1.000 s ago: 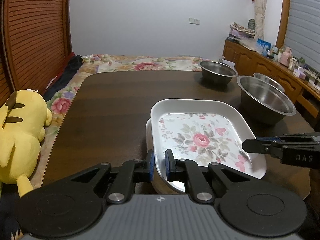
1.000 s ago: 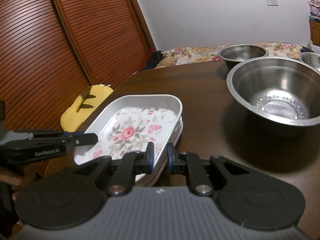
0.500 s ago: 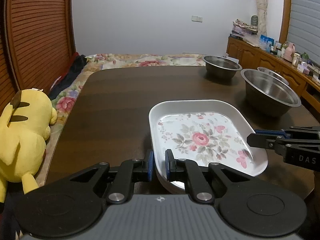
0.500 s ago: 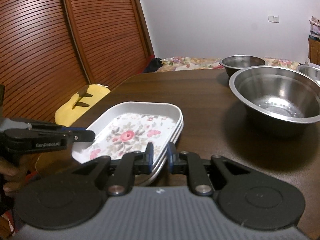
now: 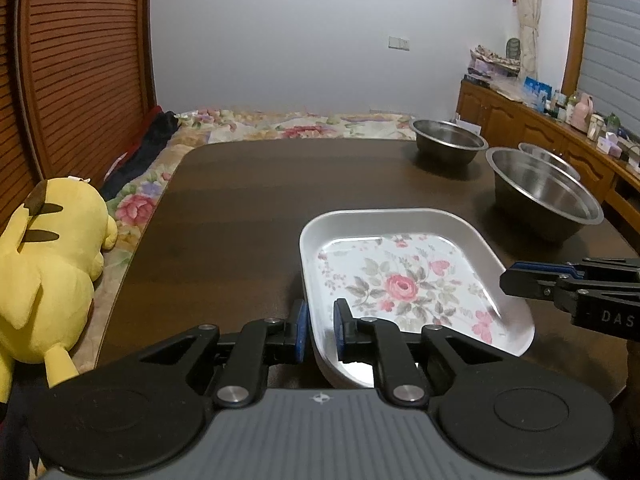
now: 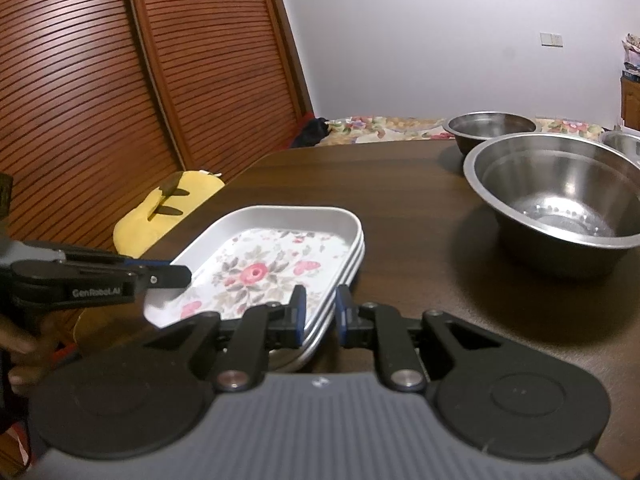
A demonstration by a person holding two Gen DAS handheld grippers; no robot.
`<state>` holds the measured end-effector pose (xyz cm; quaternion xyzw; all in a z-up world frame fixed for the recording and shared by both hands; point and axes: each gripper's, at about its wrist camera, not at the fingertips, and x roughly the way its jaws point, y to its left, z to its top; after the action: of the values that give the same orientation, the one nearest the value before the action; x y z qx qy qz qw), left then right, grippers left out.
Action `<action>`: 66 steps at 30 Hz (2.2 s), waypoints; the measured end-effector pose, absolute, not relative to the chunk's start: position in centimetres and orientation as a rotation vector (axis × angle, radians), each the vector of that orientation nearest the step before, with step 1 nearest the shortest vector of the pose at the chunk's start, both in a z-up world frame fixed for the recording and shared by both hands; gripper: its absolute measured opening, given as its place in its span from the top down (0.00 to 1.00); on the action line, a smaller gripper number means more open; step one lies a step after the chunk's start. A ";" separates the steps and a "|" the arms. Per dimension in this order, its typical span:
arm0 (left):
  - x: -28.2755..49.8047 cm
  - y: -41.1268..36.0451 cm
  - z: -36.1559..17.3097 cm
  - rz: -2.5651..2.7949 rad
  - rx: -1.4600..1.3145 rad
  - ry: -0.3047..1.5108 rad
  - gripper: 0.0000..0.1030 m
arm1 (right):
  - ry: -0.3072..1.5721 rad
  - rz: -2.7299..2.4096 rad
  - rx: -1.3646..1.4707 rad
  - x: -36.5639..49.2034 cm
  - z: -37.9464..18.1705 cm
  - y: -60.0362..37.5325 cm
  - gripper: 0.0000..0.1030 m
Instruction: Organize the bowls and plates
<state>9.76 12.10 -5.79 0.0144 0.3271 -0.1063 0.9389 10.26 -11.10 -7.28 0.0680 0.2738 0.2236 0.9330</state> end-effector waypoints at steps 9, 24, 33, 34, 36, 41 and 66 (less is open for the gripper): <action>10.0 11.1 -4.0 -0.231 0.028 0.622 0.69 | 0.484 0.426 0.146 9.2 -5.4 -13.5 0.83; 13.1 1.7 -2.6 -0.378 0.095 0.574 0.37 | 0.358 0.182 0.192 9.9 -3.7 -26.1 0.83; 15.4 -3.6 -2.8 -0.448 0.109 0.570 0.34 | 0.370 0.091 0.224 12.2 -5.9 -29.3 0.66; 15.7 -3.9 -2.9 -0.452 0.106 0.573 0.34 | 0.375 0.089 0.232 12.5 -6.2 -29.5 0.66; 16.3 -4.3 -3.0 -0.458 0.098 0.582 0.34 | 0.386 0.089 0.251 13.1 -6.6 -29.6 0.66; 17.5 -5.2 -3.2 -0.468 0.090 0.602 0.35 | 0.400 0.102 0.314 13.7 -7.3 -30.1 0.62; 19.2 -6.8 -4.5 -0.443 0.059 0.630 0.64 | 0.428 0.152 0.344 15.0 -7.9 -29.1 0.70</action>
<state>19.23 -6.77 -4.53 0.0289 0.3074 -0.2158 0.9263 14.98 -29.13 -7.91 0.1697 0.2109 0.0751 0.9597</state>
